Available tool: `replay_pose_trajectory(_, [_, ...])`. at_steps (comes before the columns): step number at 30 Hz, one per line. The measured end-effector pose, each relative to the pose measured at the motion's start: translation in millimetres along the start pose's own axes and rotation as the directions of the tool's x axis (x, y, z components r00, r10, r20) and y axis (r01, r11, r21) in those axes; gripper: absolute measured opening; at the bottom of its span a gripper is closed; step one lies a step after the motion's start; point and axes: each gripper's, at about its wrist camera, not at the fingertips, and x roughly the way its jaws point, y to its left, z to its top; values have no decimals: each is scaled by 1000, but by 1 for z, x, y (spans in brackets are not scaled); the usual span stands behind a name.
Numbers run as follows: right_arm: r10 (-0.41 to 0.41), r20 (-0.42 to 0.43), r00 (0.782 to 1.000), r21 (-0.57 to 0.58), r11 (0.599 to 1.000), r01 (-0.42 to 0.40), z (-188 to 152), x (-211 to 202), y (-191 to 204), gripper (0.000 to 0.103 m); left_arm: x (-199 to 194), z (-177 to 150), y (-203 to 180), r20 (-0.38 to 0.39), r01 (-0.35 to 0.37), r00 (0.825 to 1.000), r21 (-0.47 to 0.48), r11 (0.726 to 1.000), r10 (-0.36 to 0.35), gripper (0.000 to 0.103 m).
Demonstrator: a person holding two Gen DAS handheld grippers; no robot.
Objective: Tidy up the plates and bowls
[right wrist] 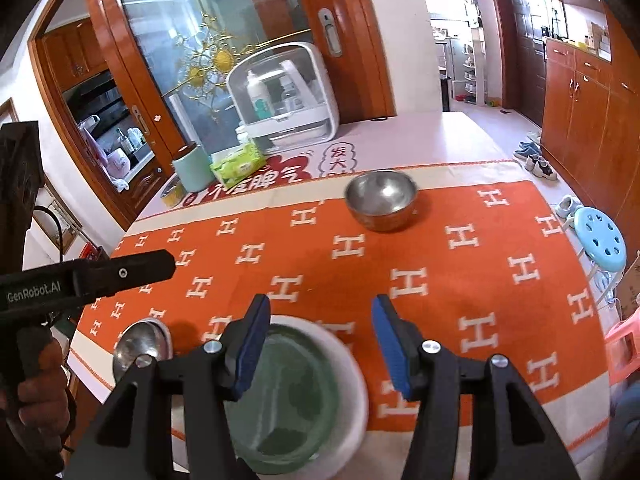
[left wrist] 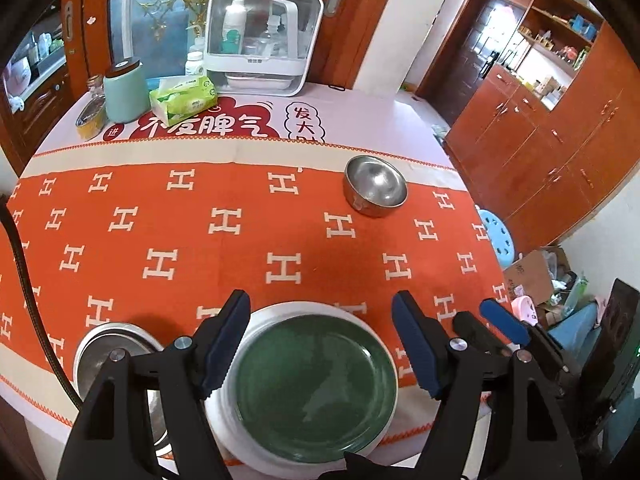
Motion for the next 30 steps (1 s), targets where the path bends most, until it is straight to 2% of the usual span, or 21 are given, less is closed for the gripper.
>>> replay_pose_trajectory(5, [32,-47,998,35,999,-30,22,8,-37,53,13,15,-25,-17,-23,1000,0,1000,23,72])
replay_pose_trajectory(13, [41,-37,998,21,999,-40,70,24,-79,54,39,48,-52,-51,-68,996,-7,998,67,72])
replay_pose_trajectory(22, [73,-23,997,19,997,-73,123,58,-106,59,65,93,-61,-58,-104,993,-32,994,102,72])
replay_pose_trajectory(30, [109,-50,993,20,994,-108,141,92,-118,60,93,125,-60,-43,-135,990,-92,987,131,72])
